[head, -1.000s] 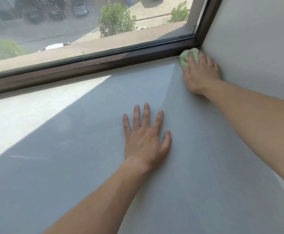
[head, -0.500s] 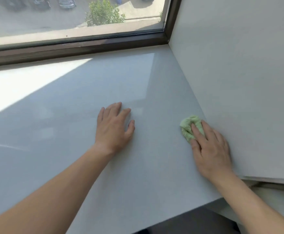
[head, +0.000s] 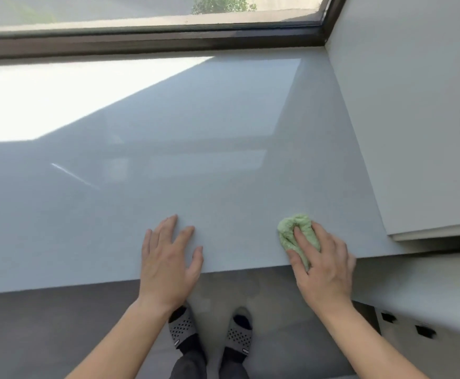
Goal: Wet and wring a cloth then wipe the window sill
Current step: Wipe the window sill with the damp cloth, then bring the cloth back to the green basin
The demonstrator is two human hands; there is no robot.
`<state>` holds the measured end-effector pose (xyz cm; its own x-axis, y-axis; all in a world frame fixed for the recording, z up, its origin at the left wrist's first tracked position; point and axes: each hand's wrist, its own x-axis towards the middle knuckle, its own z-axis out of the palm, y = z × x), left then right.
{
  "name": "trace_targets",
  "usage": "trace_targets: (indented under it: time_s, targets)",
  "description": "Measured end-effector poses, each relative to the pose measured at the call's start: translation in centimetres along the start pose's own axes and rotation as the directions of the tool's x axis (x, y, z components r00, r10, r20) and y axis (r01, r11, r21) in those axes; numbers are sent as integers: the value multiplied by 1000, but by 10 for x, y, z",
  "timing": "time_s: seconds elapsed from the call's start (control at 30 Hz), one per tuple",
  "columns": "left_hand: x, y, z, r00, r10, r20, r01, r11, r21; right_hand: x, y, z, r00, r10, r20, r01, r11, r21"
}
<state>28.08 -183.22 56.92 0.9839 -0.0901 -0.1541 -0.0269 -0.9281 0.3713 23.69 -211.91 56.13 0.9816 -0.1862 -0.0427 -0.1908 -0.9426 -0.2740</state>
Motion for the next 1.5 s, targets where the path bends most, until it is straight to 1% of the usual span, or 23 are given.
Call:
trace_targets:
  time_s: [0.17, 0.27, 0.3, 0.37, 0.5, 0.6, 0.67, 0.73, 0.83, 0.97, 1.07, 1.17, 1.23, 1.4, 1.5]
  targets:
    - [-27, -31, -17, 995, -101, -22, 99, 992, -79, -2, -72, 26, 976, -217, -17, 218, 976, 29]
    - [-35, -54, -29, 987, -154, -45, 148, 982, -114, 2, -109, 40, 919, -390, -65, 394, 914, 93]
    - [-37, -62, -35, 981, -186, -51, 178, 975, -134, 5, -121, 44, 902, -425, -69, 431, 894, 121]
    - [-42, -79, -48, 967, -248, -57, 235, 957, -169, 10, -146, 49, 891, -452, -41, 451, 871, 196]
    - [-59, -116, -85, 935, -342, -94, 314, 922, -227, 8, -212, 41, 886, -461, 38, 416, 830, 372]
    - [-81, -154, -122, 897, -416, -147, 367, 889, -274, 2, -278, 25, 860, -504, 80, 406, 771, 491]
    - [-99, -183, -148, 864, -473, -173, 406, 857, -318, -2, -325, 13, 830, -546, 116, 408, 736, 540]
    - [-117, -216, -172, 822, -535, -194, 450, 820, -355, -4, -374, 4, 790, -590, 163, 416, 713, 565]
    - [-145, -273, -210, 750, -611, -253, 495, 772, -398, -10, -454, -1, 729, -656, 193, 438, 665, 605]
    - [-184, -359, -264, 628, -712, -314, 542, 689, -481, -30, -572, 1, 652, -730, 207, 470, 603, 644]
    - [-215, -417, -297, 551, -764, -336, 579, 640, -506, -50, -653, 8, 599, -773, 209, 495, 563, 662]
    - [-248, -480, -329, 447, -830, -334, 639, 558, -530, -77, -742, 23, 513, -831, 213, 527, 501, 686]
    - [-264, -519, -346, 390, -858, -335, 668, 514, -537, -92, -798, 32, 461, -863, 207, 563, 465, 683]
    - [-301, -618, -394, 251, -908, -335, 720, 406, -562, -123, -938, 52, 308, -931, 197, 614, 353, 706]
    - [-323, -681, -423, 164, -923, -349, 750, 347, -563, -137, -1026, 70, 226, -951, 209, 625, 306, 718]
